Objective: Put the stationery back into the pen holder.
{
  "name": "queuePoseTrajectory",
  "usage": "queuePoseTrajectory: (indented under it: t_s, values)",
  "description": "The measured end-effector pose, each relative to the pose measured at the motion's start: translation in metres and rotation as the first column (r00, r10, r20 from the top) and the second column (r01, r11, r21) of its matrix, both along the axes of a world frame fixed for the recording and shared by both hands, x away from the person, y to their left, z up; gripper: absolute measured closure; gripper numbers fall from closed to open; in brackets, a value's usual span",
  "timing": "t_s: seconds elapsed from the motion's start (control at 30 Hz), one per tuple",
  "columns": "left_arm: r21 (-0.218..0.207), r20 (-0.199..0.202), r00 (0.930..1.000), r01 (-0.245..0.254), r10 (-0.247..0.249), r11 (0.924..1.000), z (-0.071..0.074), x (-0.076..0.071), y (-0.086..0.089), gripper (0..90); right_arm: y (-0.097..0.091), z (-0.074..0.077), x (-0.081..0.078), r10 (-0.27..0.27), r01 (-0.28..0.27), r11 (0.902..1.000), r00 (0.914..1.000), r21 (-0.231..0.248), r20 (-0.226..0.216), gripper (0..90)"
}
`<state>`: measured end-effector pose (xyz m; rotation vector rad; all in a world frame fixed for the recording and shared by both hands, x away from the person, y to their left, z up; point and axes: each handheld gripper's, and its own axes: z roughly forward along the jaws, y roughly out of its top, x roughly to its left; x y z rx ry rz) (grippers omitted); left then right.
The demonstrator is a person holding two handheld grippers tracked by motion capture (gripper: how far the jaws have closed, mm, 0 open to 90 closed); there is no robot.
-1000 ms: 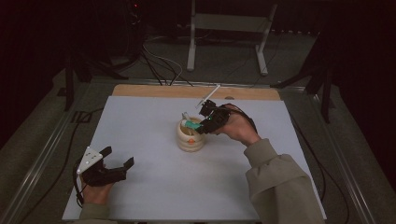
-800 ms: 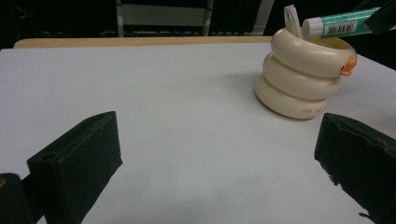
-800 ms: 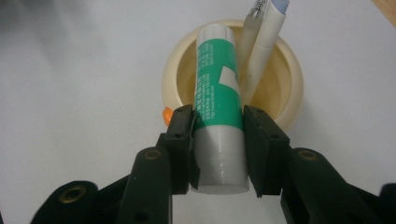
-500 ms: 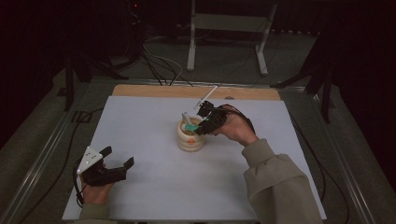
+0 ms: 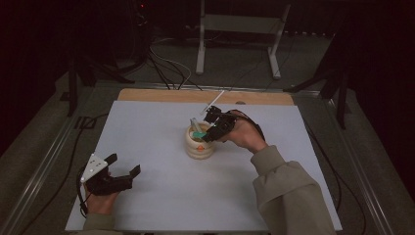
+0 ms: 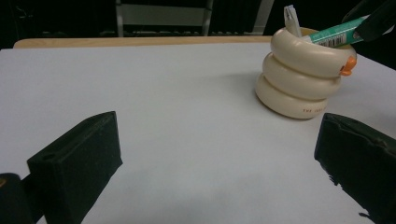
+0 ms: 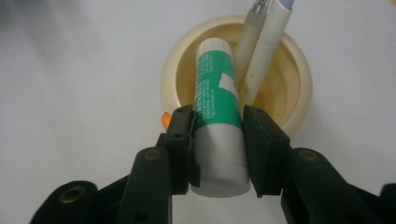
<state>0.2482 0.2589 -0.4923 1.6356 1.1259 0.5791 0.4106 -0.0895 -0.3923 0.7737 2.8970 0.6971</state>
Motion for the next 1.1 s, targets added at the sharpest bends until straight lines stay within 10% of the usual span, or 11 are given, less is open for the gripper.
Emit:
queuePoseTrajectory:
  t_s: [1.1]
  values:
    - [0.002, 0.000, 1.0000, -0.001, 0.001, 1.0000, 0.0001, 0.0003, 0.0002, 1.0, 0.0076, -0.0037, 0.0028, -0.030, 0.030, 0.9982, 0.9995, -0.052, -0.001, 64.4]
